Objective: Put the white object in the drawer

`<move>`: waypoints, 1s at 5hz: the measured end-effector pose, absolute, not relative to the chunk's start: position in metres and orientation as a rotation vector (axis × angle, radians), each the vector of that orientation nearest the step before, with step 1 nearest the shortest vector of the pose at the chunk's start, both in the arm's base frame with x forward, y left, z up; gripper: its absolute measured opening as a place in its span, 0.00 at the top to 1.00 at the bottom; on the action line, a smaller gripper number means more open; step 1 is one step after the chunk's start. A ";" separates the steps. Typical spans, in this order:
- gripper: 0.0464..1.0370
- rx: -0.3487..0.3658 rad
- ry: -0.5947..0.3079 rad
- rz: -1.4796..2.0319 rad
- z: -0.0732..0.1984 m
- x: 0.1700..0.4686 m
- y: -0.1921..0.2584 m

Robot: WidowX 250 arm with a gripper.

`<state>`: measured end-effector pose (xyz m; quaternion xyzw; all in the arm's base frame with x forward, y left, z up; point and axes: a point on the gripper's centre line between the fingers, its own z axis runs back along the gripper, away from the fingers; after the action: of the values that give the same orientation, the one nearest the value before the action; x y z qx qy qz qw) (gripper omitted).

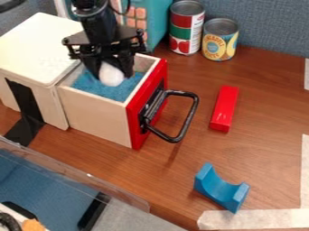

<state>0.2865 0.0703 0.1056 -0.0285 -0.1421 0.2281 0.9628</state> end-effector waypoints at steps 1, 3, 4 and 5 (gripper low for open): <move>0.41 -0.055 -0.256 0.471 0.093 0.287 0.076; 0.41 -0.039 -0.266 0.448 0.095 0.297 0.082; 0.34 -0.028 -0.247 0.441 0.088 0.299 0.084; 0.06 -0.029 -0.246 0.417 0.089 0.302 0.085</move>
<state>0.3017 0.0847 0.0886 -0.0146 -0.1216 0.2065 0.9707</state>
